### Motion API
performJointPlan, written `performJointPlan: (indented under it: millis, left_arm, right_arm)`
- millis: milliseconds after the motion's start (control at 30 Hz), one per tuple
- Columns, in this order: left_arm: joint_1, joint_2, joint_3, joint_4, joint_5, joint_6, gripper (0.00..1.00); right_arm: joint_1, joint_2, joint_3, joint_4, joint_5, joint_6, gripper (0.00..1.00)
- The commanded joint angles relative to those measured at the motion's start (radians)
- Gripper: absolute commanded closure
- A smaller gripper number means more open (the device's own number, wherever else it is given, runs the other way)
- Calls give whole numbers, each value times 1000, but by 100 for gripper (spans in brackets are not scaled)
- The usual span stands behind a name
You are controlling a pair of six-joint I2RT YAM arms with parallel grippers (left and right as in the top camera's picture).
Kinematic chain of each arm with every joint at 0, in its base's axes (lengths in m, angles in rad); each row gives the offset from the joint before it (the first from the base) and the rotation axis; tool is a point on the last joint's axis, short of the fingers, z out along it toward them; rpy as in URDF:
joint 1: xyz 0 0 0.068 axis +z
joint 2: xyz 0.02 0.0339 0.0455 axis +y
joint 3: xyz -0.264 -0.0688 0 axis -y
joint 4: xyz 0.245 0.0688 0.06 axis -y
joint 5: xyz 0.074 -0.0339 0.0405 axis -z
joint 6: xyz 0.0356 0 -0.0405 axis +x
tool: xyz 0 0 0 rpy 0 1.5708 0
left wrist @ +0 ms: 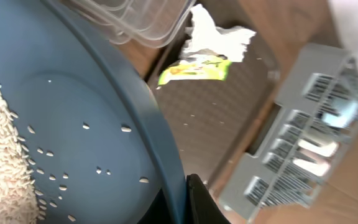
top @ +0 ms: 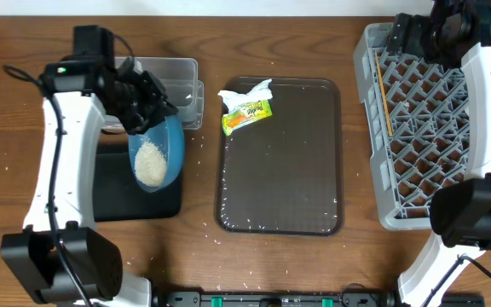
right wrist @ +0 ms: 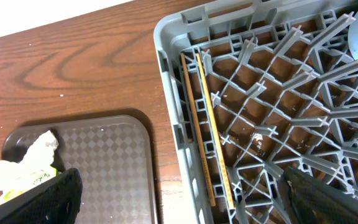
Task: Sort waste into correct bins and load items into the dishwasher rack
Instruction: 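Lift the blue bowl with the left gripper over the black tray, then tilt the blue bowl with the left gripper to pour rice onto the black tray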
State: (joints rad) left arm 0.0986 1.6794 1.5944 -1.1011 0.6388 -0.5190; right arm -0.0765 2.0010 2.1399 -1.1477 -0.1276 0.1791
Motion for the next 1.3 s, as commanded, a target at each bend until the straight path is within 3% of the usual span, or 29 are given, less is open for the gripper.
performJointPlan:
  millis: [0, 700, 967, 1267]
  left_arm:
    - [51, -17, 2, -5, 180, 64, 94]
    - [251, -17, -99, -21, 389, 138, 94]
    - [335, -17, -157, -25, 550, 213, 94]
    - [431, -17, -197, -89, 625, 303, 94]
  right_arm:
    - [5, -29, 3, -1, -4, 11, 1]
    - [5, -29, 3, -1, -4, 11, 1]
    - [5, -29, 3, -1, -4, 11, 1]
    - [5, -29, 3, -1, -4, 11, 1]
